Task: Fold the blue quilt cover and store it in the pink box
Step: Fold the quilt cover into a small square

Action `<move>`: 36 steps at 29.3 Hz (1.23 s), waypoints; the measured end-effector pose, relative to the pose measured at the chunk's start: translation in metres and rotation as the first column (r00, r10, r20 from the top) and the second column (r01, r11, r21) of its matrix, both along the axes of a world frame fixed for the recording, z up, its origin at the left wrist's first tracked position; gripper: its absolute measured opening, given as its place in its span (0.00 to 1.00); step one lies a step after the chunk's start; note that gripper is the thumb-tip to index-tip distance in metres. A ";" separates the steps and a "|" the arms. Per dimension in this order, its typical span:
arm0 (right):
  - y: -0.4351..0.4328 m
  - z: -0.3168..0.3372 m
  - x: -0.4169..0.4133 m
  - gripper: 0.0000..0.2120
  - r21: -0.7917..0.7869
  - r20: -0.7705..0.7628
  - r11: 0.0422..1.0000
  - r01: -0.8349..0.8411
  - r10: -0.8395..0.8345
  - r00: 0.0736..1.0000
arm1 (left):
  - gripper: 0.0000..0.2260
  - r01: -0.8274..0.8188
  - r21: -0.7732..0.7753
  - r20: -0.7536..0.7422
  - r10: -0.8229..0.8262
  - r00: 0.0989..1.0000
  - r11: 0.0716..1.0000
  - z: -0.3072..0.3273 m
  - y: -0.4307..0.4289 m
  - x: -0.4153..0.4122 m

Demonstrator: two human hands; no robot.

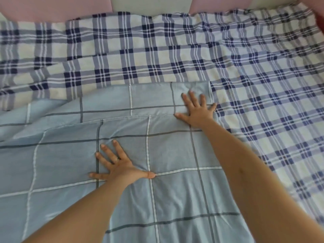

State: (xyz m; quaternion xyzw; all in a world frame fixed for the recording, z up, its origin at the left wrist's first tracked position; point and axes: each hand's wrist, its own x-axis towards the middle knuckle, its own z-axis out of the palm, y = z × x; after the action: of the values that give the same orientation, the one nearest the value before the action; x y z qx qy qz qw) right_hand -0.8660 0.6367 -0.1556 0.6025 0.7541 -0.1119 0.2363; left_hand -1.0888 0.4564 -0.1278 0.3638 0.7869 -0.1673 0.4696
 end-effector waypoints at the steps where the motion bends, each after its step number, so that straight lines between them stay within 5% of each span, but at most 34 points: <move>1: 0.010 0.002 -0.002 0.41 -0.016 -0.012 0.995 0.102 -0.102 0.995 | 0.77 -0.001 0.006 0.003 0.001 1.000 1.000 0.000 0.002 0.000; 4: 0.002 0.010 -0.030 0.37 0.070 -0.121 0.980 0.185 -0.176 0.977 | 0.78 -0.003 0.017 -0.008 0.003 1.000 1.000 -0.001 0.005 -0.001; 6: -0.026 0.009 -0.043 0.33 0.214 -0.145 0.975 -0.056 0.088 0.986 | 0.78 -0.011 0.015 -0.016 0.012 1.000 1.000 0.001 0.005 0.000; 8: -0.059 -0.001 -0.033 0.33 0.164 -0.155 0.939 -0.301 0.326 0.933 | 0.78 -0.004 0.013 -0.026 0.004 1.000 1.000 0.000 -0.002 -0.001; 9: -0.062 -0.005 -0.025 0.35 0.110 -0.131 0.947 -0.301 0.314 0.940 | 0.78 0.002 0.018 -0.027 -0.002 1.000 1.000 0.000 -0.001 -0.002; 13: -0.056 -0.011 -0.013 0.39 0.096 -0.028 0.982 0.161 -0.159 0.987 | 0.78 0.001 0.039 -0.005 0.000 1.000 0.999 -0.001 -0.003 0.005; 17: -0.105 0.010 -0.050 0.32 0.389 -0.314 0.890 0.239 -0.116 0.942 | 0.78 -0.024 0.114 -0.027 0.028 0.999 0.993 0.007 0.009 0.002; 19: -0.194 0.000 -0.059 0.29 0.475 -0.387 0.872 0.120 0.084 0.918 | 0.78 -0.035 0.126 -0.048 0.042 0.998 0.991 0.006 0.003 -0.004; 21: -0.309 -0.014 -0.032 0.30 0.410 -0.294 0.889 -0.205 0.342 0.892 | 0.79 -0.008 0.121 -0.025 0.011 1.000 0.993 0.001 -0.015 -0.002; 24: -0.332 -0.030 0.042 0.32 0.303 -0.218 0.875 -0.379 0.450 0.866 | 0.80 -0.032 0.126 -0.005 0.033 0.999 0.992 -0.009 -0.031 -0.004; 28: -0.275 -0.033 0.063 0.30 0.342 -0.296 0.924 0.170 -0.066 0.953 | 0.80 0.020 0.158 -0.012 -0.019 1.000 0.987 -0.010 -0.024 -0.007; 31: -0.285 -0.021 0.024 0.27 0.306 -0.414 0.679 0.668 -0.537 0.735 | 0.78 0.020 0.193 -0.027 -0.015 1.000 0.981 -0.002 -0.019 -0.003; 33: -0.333 -0.023 -0.019 0.30 0.373 -0.476 0.734 0.568 -0.374 0.796 | 0.78 0.039 0.197 -0.059 -0.028 0.998 0.980 -0.004 -0.025 -0.003; 35: -0.397 -0.027 -0.046 0.31 0.370 -0.412 0.924 0.094 0.072 0.908 | 0.78 0.052 0.185 -0.081 -0.037 0.996 0.981 -0.005 -0.025 0.002; 36: -0.416 -0.032 -0.039 0.30 0.366 -0.341 0.925 -0.104 0.237 0.910 | 0.78 0.057 0.181 -0.098 -0.040 0.994 0.982 -0.004 -0.025 0.002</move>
State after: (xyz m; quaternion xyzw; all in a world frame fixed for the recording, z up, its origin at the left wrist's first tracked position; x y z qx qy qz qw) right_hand -0.9053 0.2207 -0.1879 0.5317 0.8437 -0.0731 -0.0124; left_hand -1.0867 0.4314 -0.1319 0.4165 0.8109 -0.1225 0.3924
